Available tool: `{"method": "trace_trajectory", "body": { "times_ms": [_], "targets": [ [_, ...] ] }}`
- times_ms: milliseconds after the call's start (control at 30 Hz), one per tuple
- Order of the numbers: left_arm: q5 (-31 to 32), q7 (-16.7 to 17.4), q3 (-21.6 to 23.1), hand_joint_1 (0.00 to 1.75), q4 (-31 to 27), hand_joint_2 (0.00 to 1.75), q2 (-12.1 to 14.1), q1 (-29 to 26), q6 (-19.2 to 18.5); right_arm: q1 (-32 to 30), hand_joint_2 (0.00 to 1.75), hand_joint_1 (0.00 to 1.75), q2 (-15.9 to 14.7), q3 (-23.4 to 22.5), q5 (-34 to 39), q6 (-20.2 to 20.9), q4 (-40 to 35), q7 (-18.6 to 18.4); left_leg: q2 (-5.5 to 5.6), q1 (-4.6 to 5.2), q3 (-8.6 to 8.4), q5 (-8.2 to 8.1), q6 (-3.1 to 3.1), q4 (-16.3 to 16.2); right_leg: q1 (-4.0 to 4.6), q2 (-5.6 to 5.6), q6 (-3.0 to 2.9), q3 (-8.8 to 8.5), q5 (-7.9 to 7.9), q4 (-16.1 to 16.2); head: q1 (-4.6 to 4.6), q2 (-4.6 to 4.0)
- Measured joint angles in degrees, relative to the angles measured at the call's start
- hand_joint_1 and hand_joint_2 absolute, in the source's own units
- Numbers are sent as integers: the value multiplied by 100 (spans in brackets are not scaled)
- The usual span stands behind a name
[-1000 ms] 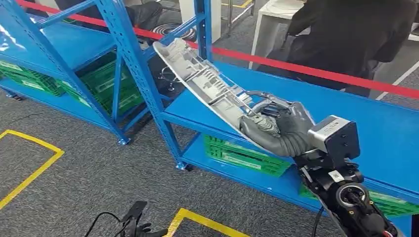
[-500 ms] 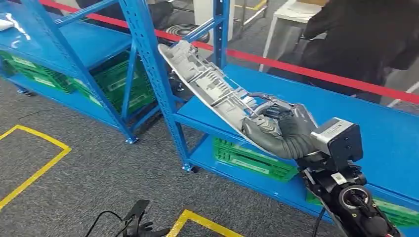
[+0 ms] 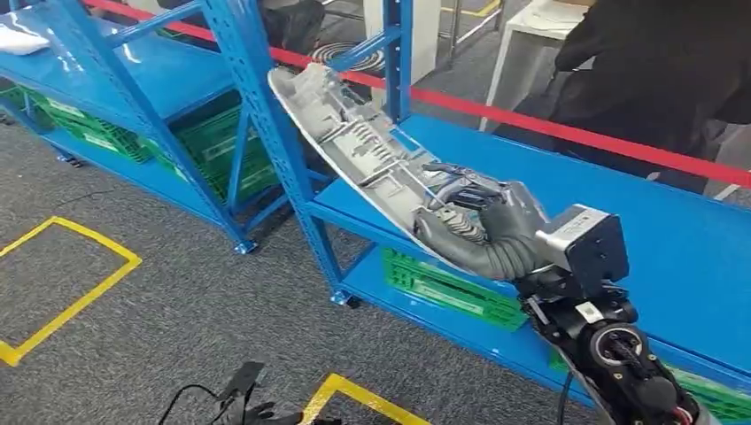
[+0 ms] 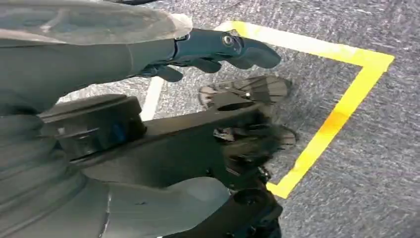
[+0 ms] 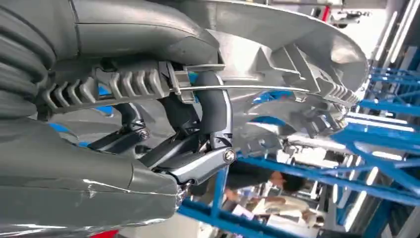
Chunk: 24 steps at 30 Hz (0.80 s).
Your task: Take the parts from the cabinet and place them on the table.
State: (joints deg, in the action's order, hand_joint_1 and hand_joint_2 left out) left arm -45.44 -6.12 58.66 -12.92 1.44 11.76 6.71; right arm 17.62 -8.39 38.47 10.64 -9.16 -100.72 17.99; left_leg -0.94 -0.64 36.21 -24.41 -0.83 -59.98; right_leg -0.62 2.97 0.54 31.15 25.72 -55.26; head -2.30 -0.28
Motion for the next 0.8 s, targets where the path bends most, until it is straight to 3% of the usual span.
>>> {"method": "trace_trajectory", "body": {
  "times_ms": [33, 67, 167, 200, 233, 267, 300, 333, 367, 400, 433, 467, 500, 533, 567, 667, 700, 733, 767, 800],
  "targets": [
    [0, 0, 0, 0, 0, 175, 2, 7, 0, 0, 175, 175, 4, 0, 0, 7, -2, 0, -248, 53, -245, 77, 65, 445, 10, 37, 23, -17, 18, -1, -22, 0],
    [0, 0, 0, 0, 0, 175, 7, 16, 0, 3, 175, 175, 4, 0, 0, 9, -2, 0, -193, 86, -249, 74, 88, 500, 57, 53, 62, -15, 40, -9, -11, 0],
    [0, -2, 0, 0, 0, 175, 15, 5, 4, -3, 175, 175, 7, 0, 0, 33, -28, 4, -23, 96, -226, 90, 129, 519, 51, 174, 138, -62, 48, 35, 33, 0],
    [0, -2, 0, 0, 0, 175, 15, 0, 4, -5, 175, 175, 7, -11, 0, 31, -28, 4, 29, 41, -274, 122, 175, 586, 24, 160, 179, -58, 88, 35, 37, 0],
    [2, -7, 0, 0, 0, 175, 15, -2, 4, -4, 175, 175, 7, -18, 0, 33, -28, 4, 63, 43, -289, 129, 188, 606, 8, -15, 207, -39, 197, -106, 61, 0],
    [0, -4, 0, 0, 2, 175, 20, 7, 4, 0, 175, 175, 7, -26, 0, 31, -33, 11, 84, 37, -290, 136, 217, 607, 6, -151, 216, 111, 420, -464, 90, 2],
    [0, -4, 0, 0, 2, 175, 9, 13, 4, -7, 175, 175, 7, -31, 0, 31, -33, 15, 137, 37, -291, 135, 227, 607, 6, -234, 233, 371, 696, -1048, 144, 0],
    [2, -4, 0, 0, 2, 175, 7, 14, 4, -19, 175, 175, 7, -33, 0, 33, -33, 13, 180, 39, -290, 131, 232, 605, 6, -266, 247, 603, 886, -1535, 153, 0],
    [2, -4, 0, 0, 2, 175, 4, 12, 2, -40, 175, 175, 7, -37, 0, 33, -31, 13, 241, 40, -291, 130, 233, 604, 6, -275, 257, 778, 970, -1876, 157, 0],
    [2, -2, 0, 0, 2, 175, 4, 9, 2, -51, 175, 175, 7, -37, 0, 33, -31, 13, 298, 37, -296, 130, 233, 602, 3, -275, 258, 813, 890, -1896, 171, 0],
    [2, -2, 0, 0, 2, 175, 4, 8, 2, -52, 175, 175, 7, -37, 0, 37, -31, 11, 367, 32, -302, 130, 232, 597, -3, -277, 256, 710, 692, -1637, 186, 0],
    [0, -4, 0, 0, 2, 175, 4, 9, 2, -51, 175, 175, 7, -39, 0, 44, -33, 11, 443, 26, -312, 126, 225, 584, -14, -300, 253, 471, 383, -1109, 197, 0],
    [2, -2, 0, 0, 2, 175, 4, 11, 2, -52, 175, 175, 7, -39, 0, 59, -33, 11, 504, 21, -318, 113, 206, 562, -36, -395, 251, 213, 102, -546, 208, 0],
    [2, -4, 0, 0, 2, 175, 2, 13, 2, -52, 175, 175, 7, -39, 2, 74, -33, 9, 560, 19, -305, 100, 183, 540, -71, -630, 242, 31, -7, -99, 221, 0],
    [2, -4, 0, 0, 2, 175, 4, 27, 2, -55, 175, 175, 7, -37, 24, 76, -33, 11, 610, 51, -260, 97, 150, 488, -80, -758, 223, -32, 58, 13, 223, 0],
    [0, -4, 0, 0, 2, 175, 11, -5, 2, -57, 175, 175, 7, -42, 31, 83, -46, 15, 764, 14, -214, 165, 35, 555, -32, -618, 130, -2, 36, -17, 216, 0],
    [0, -4, 0, 0, 4, 175, 39, -8, 2, -56, 175, 175, 11, -39, 31, 87, -52, 17, 790, 27, -205, 163, 12, 547, -100, -550, 82, -32, 4, 47, 210, 0],
    [0, -7, 0, 0, 4, 175, 33, -11, 2, -57, 175, 175, 13, -39, 35, 94, -61, 15, 542, 33, -152, 70, -8, 425, -94, -481, 55, -68, -12, 77, 208, 0],
    [0, -9, 0, 0, 4, 175, 28, 1, 2, -56, 175, 175, 15, -39, 35, 94, -70, 22, 326, 35, 18, -136, -46, 81, -91, -417, 9, -74, -11, 88, 112, 0],
    [0, -9, 0, 0, 4, 175, 31, 14, 2, -58, 175, 175, 15, -42, 35, 98, -77, 24, 221, 22, 271, -374, -79, -431, -76, -347, 3, -74, -7, 88, 79, 0]
  ]
}}
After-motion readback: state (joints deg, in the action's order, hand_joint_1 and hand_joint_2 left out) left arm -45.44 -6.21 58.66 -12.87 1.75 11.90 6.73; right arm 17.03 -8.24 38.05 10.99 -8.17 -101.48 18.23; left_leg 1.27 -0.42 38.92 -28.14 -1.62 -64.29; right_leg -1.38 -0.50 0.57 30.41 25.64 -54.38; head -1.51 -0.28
